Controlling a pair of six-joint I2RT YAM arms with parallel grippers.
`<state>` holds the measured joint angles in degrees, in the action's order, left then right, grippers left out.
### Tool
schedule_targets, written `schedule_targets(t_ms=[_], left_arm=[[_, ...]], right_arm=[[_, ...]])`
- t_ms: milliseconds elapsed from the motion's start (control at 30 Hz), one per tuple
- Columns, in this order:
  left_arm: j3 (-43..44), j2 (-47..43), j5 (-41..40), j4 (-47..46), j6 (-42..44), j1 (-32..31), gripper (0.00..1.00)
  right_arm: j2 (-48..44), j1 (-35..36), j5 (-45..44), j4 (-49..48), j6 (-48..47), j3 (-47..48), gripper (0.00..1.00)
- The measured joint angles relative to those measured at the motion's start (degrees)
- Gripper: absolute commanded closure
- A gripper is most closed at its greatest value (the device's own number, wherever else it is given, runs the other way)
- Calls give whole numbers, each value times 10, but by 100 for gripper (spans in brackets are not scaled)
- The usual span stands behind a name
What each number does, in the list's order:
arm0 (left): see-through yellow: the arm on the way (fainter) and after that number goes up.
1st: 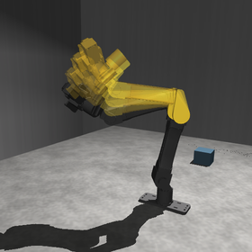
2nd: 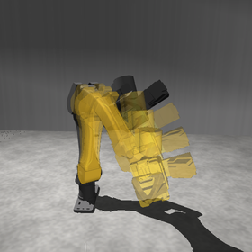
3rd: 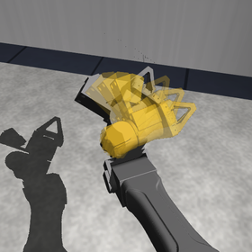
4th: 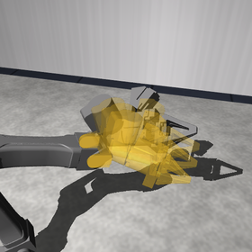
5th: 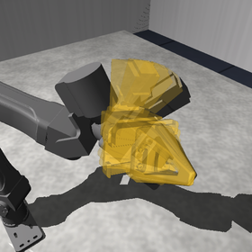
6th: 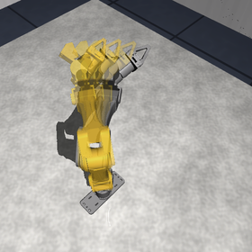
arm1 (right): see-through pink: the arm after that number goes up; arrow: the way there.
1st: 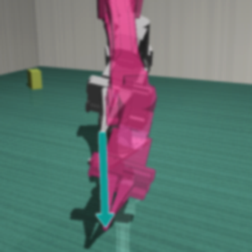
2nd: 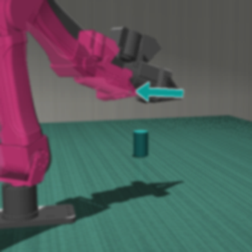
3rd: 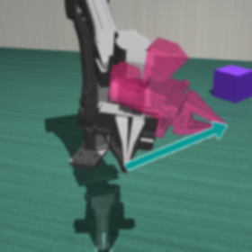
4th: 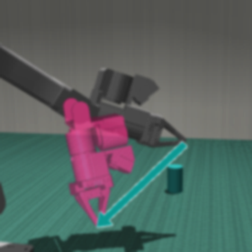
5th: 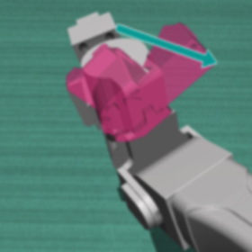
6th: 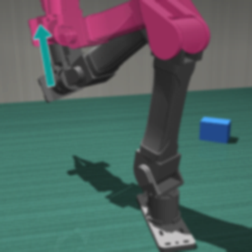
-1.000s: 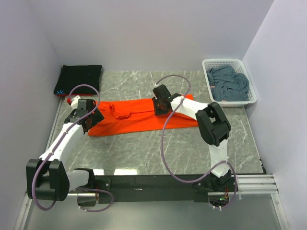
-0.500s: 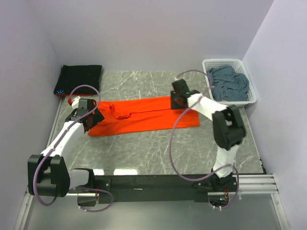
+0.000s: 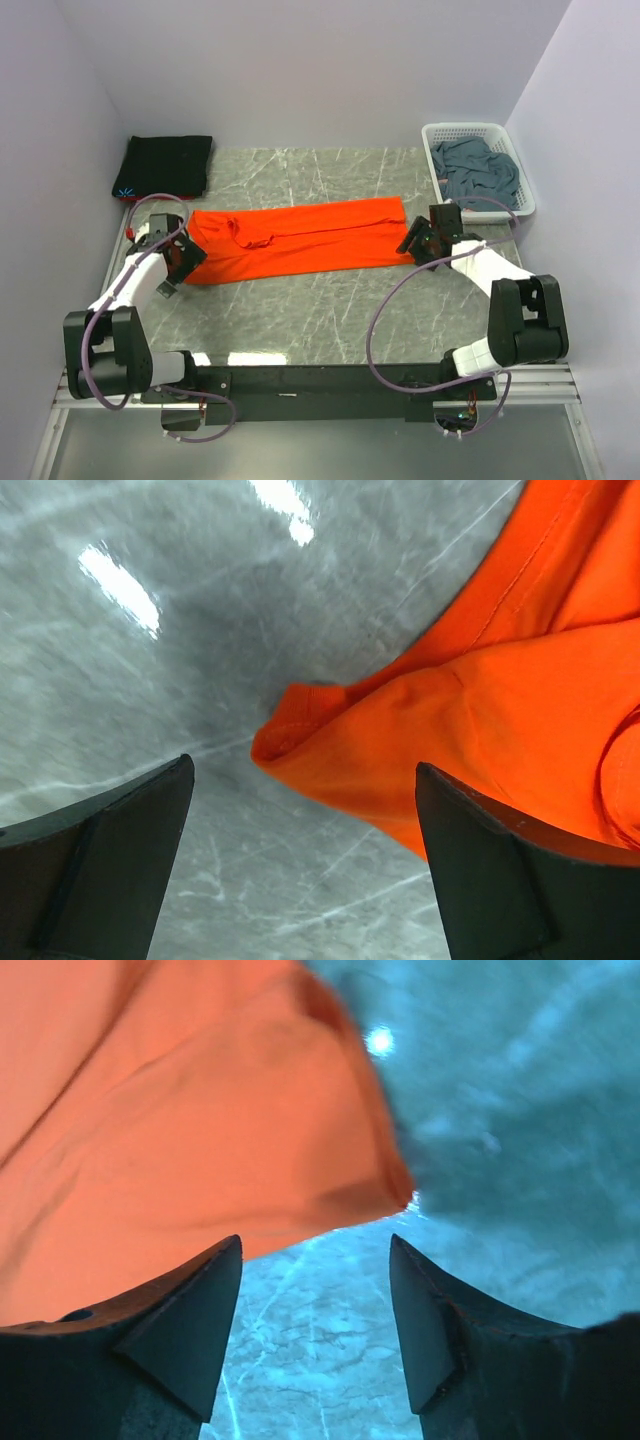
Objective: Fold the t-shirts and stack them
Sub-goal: Fold the tshirt
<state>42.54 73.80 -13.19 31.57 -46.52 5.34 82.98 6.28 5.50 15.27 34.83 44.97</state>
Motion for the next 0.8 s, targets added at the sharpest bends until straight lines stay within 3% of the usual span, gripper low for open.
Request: schedule_targets(t_ms=[267, 600, 800], left_arm=[[-20, 19, 55, -18, -44, 32, 6], [-30, 40, 89, -55, -71, 41, 13], [-37, 40, 91, -66, -82, 45, 29]], right_arm=[[-8, -52, 35, -67, 94, -60, 30], [43, -58, 63, -153, 151, -68, 35], [47, -58, 62, -167, 162, -72, 44]])
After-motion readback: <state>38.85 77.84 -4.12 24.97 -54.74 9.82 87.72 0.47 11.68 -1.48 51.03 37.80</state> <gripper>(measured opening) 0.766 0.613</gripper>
